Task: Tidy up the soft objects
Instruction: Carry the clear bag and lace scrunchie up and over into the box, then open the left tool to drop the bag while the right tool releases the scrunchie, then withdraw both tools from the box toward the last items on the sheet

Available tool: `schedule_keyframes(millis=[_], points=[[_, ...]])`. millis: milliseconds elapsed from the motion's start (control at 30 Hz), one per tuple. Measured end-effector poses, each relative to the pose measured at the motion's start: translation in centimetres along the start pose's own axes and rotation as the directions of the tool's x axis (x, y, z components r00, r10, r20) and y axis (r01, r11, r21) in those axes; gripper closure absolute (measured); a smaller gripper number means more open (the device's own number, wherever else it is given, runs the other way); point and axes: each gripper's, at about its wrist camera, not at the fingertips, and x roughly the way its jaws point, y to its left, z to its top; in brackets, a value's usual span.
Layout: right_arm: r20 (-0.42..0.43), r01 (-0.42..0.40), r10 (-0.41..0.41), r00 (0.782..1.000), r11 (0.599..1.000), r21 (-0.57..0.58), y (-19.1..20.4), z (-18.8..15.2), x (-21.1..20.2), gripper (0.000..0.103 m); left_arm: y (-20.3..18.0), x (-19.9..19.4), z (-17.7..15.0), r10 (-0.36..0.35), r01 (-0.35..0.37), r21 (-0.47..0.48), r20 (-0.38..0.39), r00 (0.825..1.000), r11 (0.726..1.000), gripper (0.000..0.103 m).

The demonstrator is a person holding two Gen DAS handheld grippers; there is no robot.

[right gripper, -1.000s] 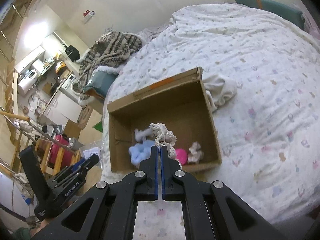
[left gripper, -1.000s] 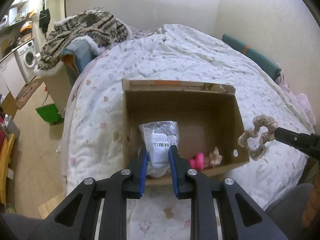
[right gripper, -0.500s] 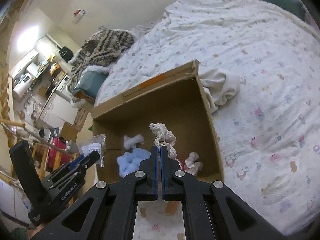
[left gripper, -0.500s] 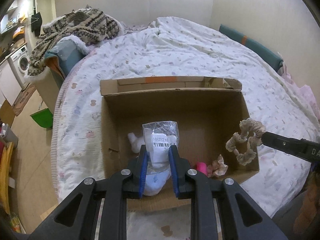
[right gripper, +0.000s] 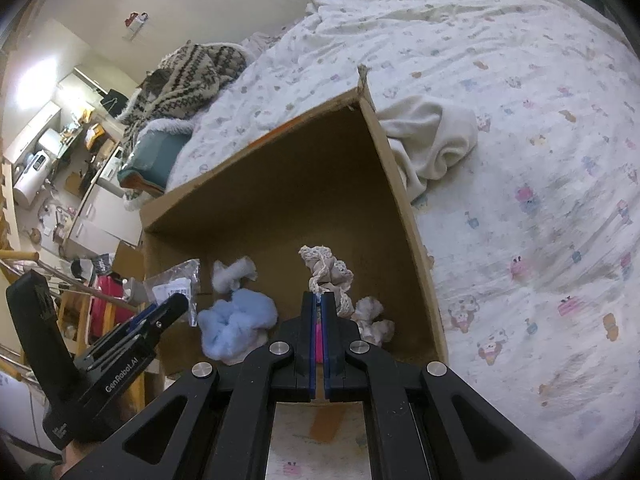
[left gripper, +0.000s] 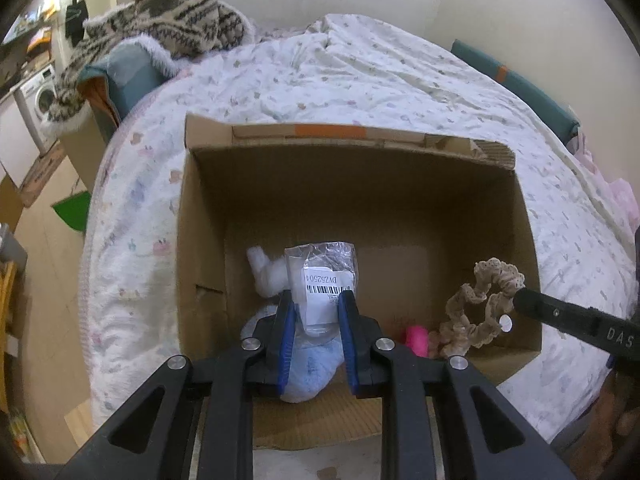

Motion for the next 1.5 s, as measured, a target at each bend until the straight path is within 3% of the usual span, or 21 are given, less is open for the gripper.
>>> schedule_keyframes(millis=[500, 833, 933, 1000, 1100, 1167, 1200, 1500], points=[[-0.077, -0.032, 0.031, 0.997, 0.999, -0.015, 0.6, -0.4, 2.4, 0.099, -1.2, 1.1, -0.9, 0.01, -0.009, 0.048, -0.013, 1.0, 0.999, 0.084], [-0.038, -0.054, 0.054, 0.998, 0.998, -0.014, 0.7, -0.1, 1.6, 0.098, -1.4, 1.1, -0.9, 0.003, -0.002, 0.047, -0.017, 1.0, 0.999, 0.081], [-0.034, -0.051, 0.05, 0.998, 0.999, -0.016, 0.8, -0.1, 1.6, 0.097, -1.4, 1.2, -0.9, 0.008, -0.007, 0.045, -0.019, 1.0, 0.999, 0.075], [-0.03, -0.047, 0.047, 0.998, 0.999, -0.021, 0.9, -0.1, 1.6, 0.097, -1.4, 1.1, -0.9, 0.003, -0.002, 0.037, -0.018, 1.0, 0.999, 0.06], [-0.029, -0.052, 0.051, 0.998, 0.999, -0.012, 0.8, 0.1, 1.6, 0.079, -1.2, 0.7, -0.9, -0.004, 0.004, 0.022, -0.001, 1.0, 1.0, 0.046], [-0.018, -0.053, 0.053, 0.998, 0.999, 0.001, 0.6, 0.2, 1.4, 0.043, -1.2, 0.6, -0.9, -0.01, 0.01, 0.025, 0.001, 1.0, 1.0, 0.042], [-0.005, -0.05, 0.05, 0.999, 0.999, 0.006, 0.5, 0.2, 1.2, 0.038, -1.3, 0.5, -0.9, -0.004, 0.004, 0.03, 0.0, 1.0, 1.0, 0.042], [0.009, -0.032, 0.032, 0.999, 0.999, 0.002, 0.2, 0.3, 0.8, 0.037, -1.0, -0.3, -0.8, 0.028, -0.029, 0.021, 0.027, 0.999, 0.999, 0.041]])
